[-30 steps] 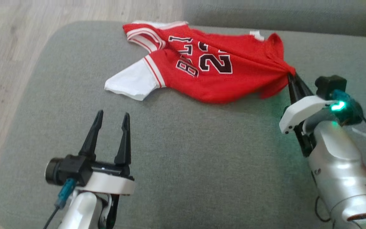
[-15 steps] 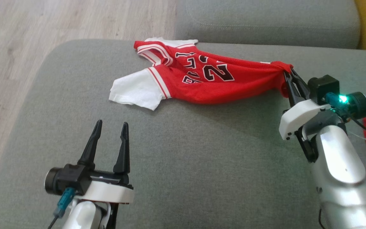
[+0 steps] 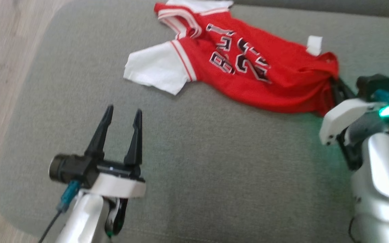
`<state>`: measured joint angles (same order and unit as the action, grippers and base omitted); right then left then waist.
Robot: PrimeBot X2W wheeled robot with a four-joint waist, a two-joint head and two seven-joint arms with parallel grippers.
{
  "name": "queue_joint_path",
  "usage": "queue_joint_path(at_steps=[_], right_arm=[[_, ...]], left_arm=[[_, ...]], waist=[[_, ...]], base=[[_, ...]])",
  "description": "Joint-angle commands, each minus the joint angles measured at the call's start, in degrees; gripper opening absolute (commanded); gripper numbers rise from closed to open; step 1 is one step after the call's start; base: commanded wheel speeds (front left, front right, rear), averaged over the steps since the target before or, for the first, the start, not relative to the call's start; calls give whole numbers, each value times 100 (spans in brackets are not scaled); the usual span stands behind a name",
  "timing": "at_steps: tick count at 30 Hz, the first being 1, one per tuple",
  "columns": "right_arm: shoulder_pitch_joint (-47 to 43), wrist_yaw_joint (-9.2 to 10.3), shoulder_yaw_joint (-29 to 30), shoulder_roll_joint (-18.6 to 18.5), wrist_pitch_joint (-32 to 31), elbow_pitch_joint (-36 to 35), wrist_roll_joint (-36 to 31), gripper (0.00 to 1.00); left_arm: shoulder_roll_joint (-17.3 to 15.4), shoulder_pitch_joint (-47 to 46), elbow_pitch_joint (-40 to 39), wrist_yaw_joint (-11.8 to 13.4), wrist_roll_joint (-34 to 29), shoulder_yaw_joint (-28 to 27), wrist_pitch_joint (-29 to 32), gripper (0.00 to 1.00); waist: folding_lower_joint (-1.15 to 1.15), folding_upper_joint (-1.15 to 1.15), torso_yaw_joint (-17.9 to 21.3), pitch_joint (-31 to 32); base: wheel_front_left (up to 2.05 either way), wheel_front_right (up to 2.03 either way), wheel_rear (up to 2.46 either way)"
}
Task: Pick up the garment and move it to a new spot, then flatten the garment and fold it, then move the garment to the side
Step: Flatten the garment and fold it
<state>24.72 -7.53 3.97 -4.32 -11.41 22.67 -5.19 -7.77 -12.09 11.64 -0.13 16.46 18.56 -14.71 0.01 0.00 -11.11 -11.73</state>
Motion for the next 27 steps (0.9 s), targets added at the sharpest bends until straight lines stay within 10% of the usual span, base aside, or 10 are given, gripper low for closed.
queue_joint_path(at_steps=[1, 10, 11, 12, 13, 27], right_arm=[[452, 4, 48, -75, -71, 53, -84, 0], [1365, 4, 817, -310, 271, 1642, -593, 0], [1448, 4, 854, -344, 345, 1802, -686, 67], [1448, 4, 854, -344, 345, 1802, -686, 67], [1520, 4, 884, -362, 416, 1961, -772, 100], [1459, 4, 1077, 80, 2149, 2620, -767, 100]], left_arm=[[-9, -337, -140, -57, -57, -158, -29, 100], [116, -618, -79, -158, -108, -113, -29, 100], [123, -630, -70, -159, -115, -116, -29, 100], [123, -630, -70, -159, -115, -116, -29, 100], [129, -640, -56, -161, -121, -119, -29, 100], [53, -379, 92, -125, -151, -382, -29, 100]], waist=[[-1, 0, -215, -295], [-1, 0, -450, -570], [-1, 0, -449, -579], [-1, 0, -449, -579], [-1, 0, -444, -580], [-1, 0, 241, 195]], base=[[0, 0, 0], [0, 0, 0], [0, 0, 0], [0, 0, 0], [0, 0, 0], [0, 0, 0]])
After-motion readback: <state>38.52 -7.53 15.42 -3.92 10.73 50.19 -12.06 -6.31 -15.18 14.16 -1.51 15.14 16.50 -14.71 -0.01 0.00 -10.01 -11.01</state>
